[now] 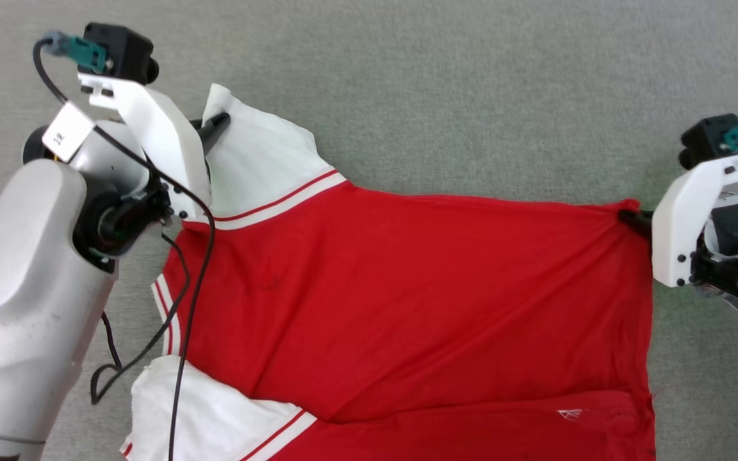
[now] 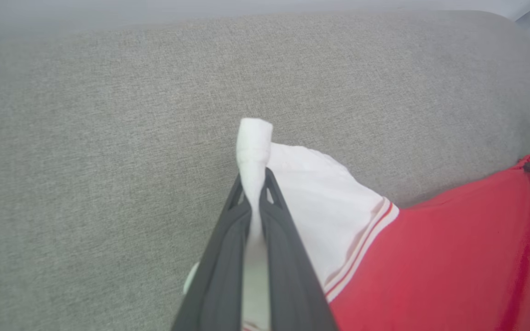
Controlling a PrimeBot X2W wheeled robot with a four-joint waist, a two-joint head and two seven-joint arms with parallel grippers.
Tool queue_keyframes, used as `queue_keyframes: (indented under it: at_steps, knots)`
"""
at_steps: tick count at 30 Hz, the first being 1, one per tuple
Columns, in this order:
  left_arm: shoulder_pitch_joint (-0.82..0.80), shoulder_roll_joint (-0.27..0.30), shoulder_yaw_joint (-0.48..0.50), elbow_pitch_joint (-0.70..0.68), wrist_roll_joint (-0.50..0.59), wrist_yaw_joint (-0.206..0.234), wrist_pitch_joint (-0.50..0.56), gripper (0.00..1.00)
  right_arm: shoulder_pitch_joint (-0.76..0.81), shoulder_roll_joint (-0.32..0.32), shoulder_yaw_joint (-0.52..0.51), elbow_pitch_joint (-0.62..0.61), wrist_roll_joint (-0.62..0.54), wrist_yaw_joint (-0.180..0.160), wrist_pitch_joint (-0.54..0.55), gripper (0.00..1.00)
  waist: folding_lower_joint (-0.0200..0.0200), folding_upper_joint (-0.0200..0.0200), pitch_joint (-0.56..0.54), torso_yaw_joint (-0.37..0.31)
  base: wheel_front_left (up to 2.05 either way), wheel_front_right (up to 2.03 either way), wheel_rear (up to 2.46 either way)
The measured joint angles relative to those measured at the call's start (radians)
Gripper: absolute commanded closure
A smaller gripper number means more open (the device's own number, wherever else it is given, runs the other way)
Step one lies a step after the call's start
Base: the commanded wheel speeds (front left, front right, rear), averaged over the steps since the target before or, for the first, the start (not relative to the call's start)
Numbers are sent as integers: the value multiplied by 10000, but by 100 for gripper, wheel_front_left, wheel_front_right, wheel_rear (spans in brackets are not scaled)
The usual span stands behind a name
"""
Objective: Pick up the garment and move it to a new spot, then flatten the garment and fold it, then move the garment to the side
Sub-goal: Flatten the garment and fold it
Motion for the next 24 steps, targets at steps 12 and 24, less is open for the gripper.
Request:
queue_keyframes:
  at_steps: [12,24]
  knots:
    - [1986,54,366,-186,-52,430,-1532,100,1974,71,-1260,-1553,-755,-6,-1323,100,0,0,-1444,435,0,0,0]
    - [6185,351,819,-1841,-759,1620,-2387,100,5191,826,-1992,-2961,-1091,-6,-1524,100,-1,0,-2846,878,0,0,0]
